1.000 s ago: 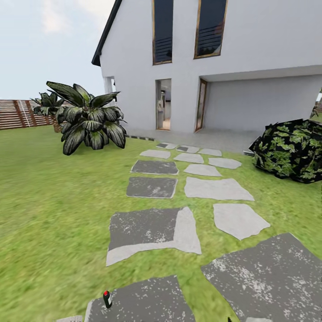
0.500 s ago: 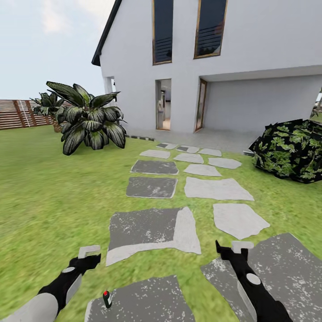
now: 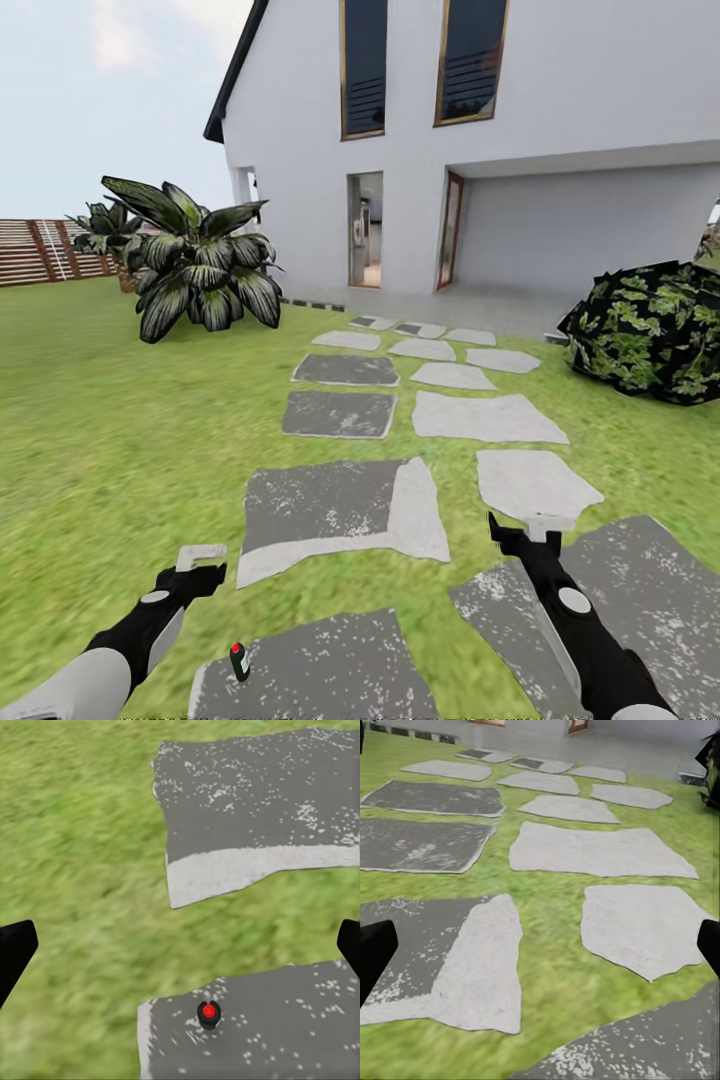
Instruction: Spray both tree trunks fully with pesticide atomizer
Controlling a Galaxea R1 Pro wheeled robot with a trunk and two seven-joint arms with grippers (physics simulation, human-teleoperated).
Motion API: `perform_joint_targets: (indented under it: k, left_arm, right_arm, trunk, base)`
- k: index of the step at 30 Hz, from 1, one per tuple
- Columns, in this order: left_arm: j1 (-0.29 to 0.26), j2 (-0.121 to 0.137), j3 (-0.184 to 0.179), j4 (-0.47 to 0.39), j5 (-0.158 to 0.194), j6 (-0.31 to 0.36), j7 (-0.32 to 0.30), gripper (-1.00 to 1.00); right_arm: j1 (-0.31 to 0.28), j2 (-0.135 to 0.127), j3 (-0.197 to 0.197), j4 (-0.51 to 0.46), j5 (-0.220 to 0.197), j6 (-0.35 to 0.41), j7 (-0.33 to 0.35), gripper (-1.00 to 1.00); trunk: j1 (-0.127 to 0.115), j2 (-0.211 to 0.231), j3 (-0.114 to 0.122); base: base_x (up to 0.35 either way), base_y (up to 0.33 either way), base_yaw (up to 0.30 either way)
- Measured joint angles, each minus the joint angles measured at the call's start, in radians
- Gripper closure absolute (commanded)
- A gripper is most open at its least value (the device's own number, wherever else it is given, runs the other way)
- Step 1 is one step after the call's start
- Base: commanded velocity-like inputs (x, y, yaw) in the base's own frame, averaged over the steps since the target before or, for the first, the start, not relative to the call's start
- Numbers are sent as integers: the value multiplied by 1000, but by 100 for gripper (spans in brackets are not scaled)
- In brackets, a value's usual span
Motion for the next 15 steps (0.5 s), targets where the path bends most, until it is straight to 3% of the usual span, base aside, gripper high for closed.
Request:
perform_joint_targets:
  k: [4, 15]
  left_arm:
    - [-1, 0, 1, 0, 2, -1, 1, -100]
    - [-1, -2, 3, 3, 2, -2, 0, -100]
  right_arm:
    - [0, -12, 1, 1, -1, 0, -1, -100]
    - [0, -13, 1, 3, -1, 0, -1, -100]
  trunk:
    - [15, -28, -19]
    - [58, -105, -71]
  base:
    - [0, 0, -28]
    - [0, 0, -65]
